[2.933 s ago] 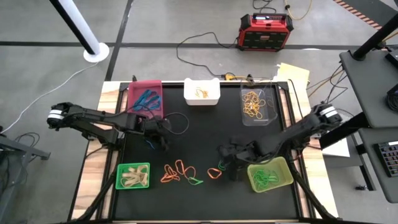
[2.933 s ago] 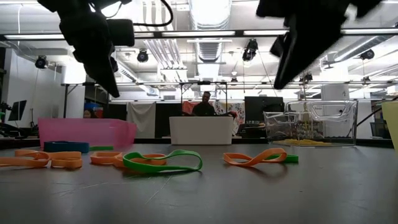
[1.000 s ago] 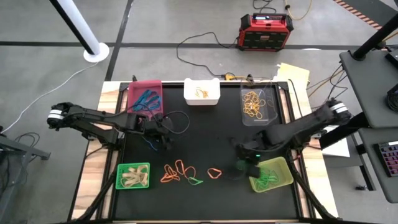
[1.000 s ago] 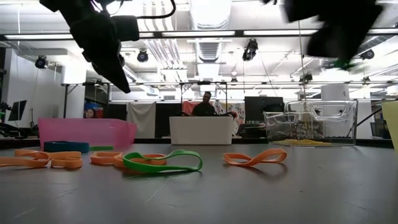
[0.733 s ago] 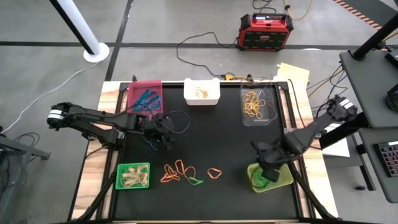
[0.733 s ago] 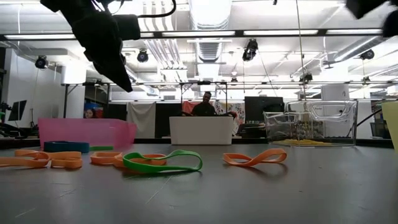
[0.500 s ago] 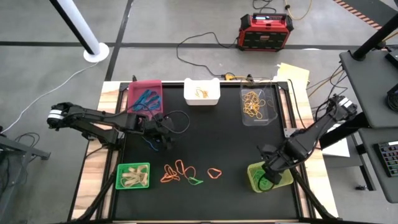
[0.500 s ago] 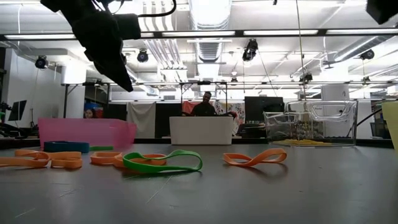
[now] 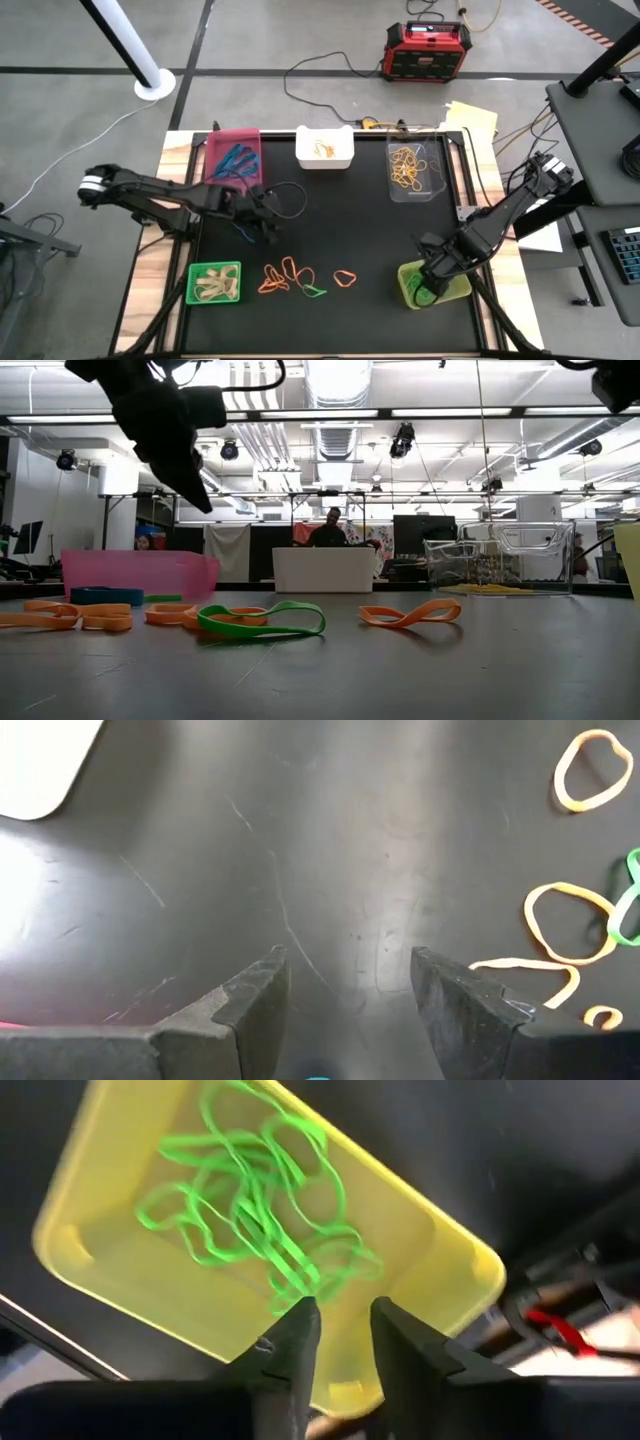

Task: Sort rubber bands into baskets
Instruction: Put the orange rubber band into the white bin

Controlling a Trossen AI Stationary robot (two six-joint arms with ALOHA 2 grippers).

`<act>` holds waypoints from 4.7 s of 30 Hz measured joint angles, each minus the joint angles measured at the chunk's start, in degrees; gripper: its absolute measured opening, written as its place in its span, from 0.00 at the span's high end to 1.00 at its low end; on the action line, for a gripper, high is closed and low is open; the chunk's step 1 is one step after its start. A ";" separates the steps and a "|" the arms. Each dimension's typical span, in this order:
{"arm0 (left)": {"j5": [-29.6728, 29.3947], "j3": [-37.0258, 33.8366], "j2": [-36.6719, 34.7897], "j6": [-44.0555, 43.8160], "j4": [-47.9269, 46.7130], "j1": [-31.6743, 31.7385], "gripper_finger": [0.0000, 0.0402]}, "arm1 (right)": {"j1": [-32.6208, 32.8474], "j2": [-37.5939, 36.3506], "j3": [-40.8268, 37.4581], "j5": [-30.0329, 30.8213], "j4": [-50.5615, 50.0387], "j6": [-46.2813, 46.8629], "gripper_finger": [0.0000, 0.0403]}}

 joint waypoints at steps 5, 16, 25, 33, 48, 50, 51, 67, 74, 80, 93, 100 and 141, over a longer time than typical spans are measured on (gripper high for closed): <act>1.23 0.00 1.44 -0.09 0.00 -2.14 0.52 | 0.00 0.00 0.00 7.28 5.76 -3.71 0.72; 9.09 0.00 7.08 -0.56 0.06 -7.09 0.52 | -0.02 0.00 0.00 26.46 15.85 -14.49 0.68; 9.07 0.72 15.90 -6.97 5.36 -10.88 0.52 | -0.02 -0.02 0.00 32.32 18.94 -20.97 0.67; 6.53 4.11 24.92 -13.48 5.82 -11.33 0.52 | 0.00 0.00 -0.05 32.51 19.22 -23.58 0.68; 1.35 4.86 28.56 -18.86 4.26 -13.67 0.76 | 0.01 0.04 -2.63 33.84 27.51 -30.88 0.69; 1.43 4.85 28.62 -18.98 4.61 -13.75 0.86 | 0.00 0.04 -3.68 33.91 30.10 -32.35 0.69; 1.46 4.85 28.62 -18.99 4.78 -13.79 0.91 | 0.00 0.04 -4.27 33.91 31.16 -33.08 0.69; -5.19 4.46 18.93 -16.03 9.59 -15.29 1.00 | -5.38 0.09 -15.27 41.37 62.57 -49.54 0.71; -11.73 4.52 14.63 -10.50 15.13 -15.25 1.00 | -12.43 0.59 -18.44 36.06 82.44 -60.88 0.64; -16.41 4.57 13.98 -3.13 22.62 -14.23 1.00 | -16.90 7.57 -17.59 31.72 94.51 -65.63 0.55; -19.41 4.63 13.98 2.83 29.11 -11.66 1.00 | -22.15 23.23 -8.71 31.66 99.18 -68.16 0.52; -19.47 4.63 13.98 4.01 29.49 -11.62 1.00 | -23.36 27.33 -4.24 31.73 99.50 -71.45 0.62; -20.48 4.52 6.40 -2.10 13.04 -12.29 0.57 | -69.60 31.70 15.91 5.53 74.34 -68.28 0.98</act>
